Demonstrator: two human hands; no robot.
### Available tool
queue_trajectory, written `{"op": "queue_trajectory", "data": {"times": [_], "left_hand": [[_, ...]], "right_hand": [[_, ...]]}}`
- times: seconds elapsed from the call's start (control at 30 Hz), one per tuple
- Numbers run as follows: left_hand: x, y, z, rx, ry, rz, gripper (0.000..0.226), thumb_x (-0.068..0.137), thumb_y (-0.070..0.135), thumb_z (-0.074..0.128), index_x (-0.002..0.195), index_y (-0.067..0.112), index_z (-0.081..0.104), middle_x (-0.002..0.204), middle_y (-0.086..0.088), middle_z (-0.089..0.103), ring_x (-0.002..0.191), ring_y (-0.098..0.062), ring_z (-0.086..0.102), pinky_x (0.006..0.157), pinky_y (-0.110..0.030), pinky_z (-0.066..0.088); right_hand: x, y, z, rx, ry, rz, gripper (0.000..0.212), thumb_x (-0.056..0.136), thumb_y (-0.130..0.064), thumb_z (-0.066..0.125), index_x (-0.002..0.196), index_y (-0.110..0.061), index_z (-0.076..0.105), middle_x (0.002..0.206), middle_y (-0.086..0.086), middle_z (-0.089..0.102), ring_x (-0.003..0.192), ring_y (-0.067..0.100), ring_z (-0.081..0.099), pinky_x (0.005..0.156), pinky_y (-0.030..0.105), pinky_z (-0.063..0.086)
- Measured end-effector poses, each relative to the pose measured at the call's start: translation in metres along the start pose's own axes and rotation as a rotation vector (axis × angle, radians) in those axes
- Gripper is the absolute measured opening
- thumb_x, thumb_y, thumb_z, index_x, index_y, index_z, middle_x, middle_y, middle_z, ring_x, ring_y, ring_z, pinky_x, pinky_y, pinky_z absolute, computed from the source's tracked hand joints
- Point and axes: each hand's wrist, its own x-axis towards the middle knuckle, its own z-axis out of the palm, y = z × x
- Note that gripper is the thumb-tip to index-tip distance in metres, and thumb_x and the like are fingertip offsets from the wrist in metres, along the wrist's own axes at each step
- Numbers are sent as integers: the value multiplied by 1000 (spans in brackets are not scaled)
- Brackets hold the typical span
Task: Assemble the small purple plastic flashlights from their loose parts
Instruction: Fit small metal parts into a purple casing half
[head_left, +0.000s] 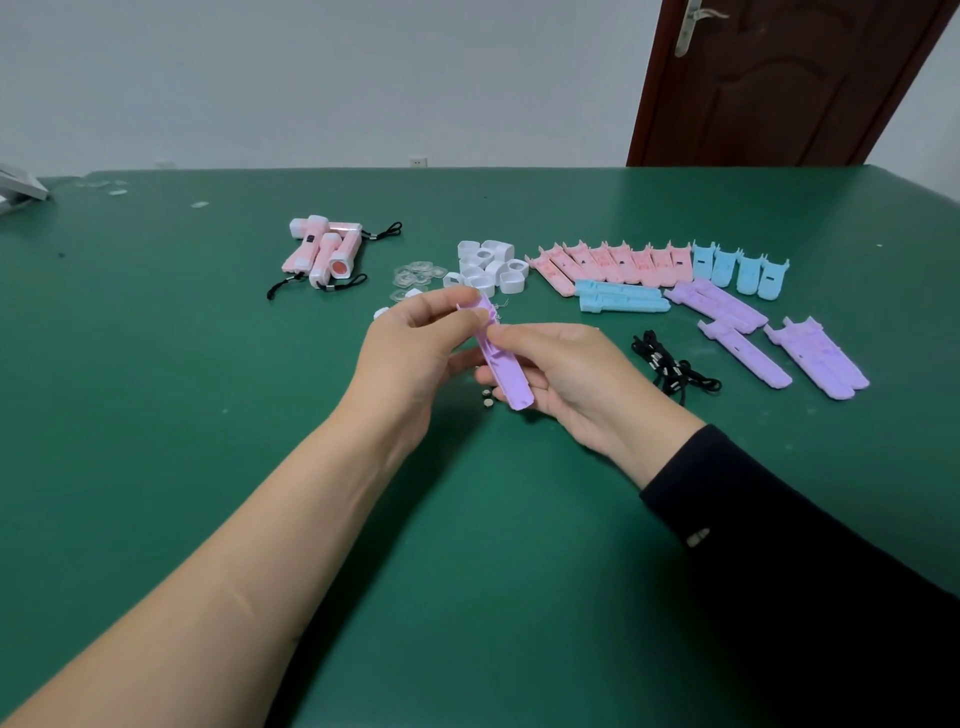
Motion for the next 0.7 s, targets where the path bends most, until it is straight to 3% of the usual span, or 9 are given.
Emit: {"op": "queue_trajectory", "data": {"times": [0.2,0.43,0.7], "left_hand": [[2,0,-1,-9,5,-7,11,87,-1,67,95,6,68,85,-7,71,71,-17,68,62,-23,54],[4,0,-2,-29,-4,-44,15,86,-2,67,100,4,68,81,-7,72,67,-17,68,58,-23,53],[4,1,-3,-40,-9,-42,15,85,-3,67,99,3,68,80,-7,73,65,-18,68,56,-22,52]], "right_hand": [[0,1,0,33,-8,10,20,88,-17,67,101,-1,69,84,11,75,71,16,72,53,21,52],[0,1,0,11,5,-15,8,89,-11,65,88,-6,70,79,8,74,70,15,72,59,23,56],[0,4,2,-19,36,-41,8,88,-13,66,85,-8,71,75,8,74,71,13,71,63,22,57]]}}
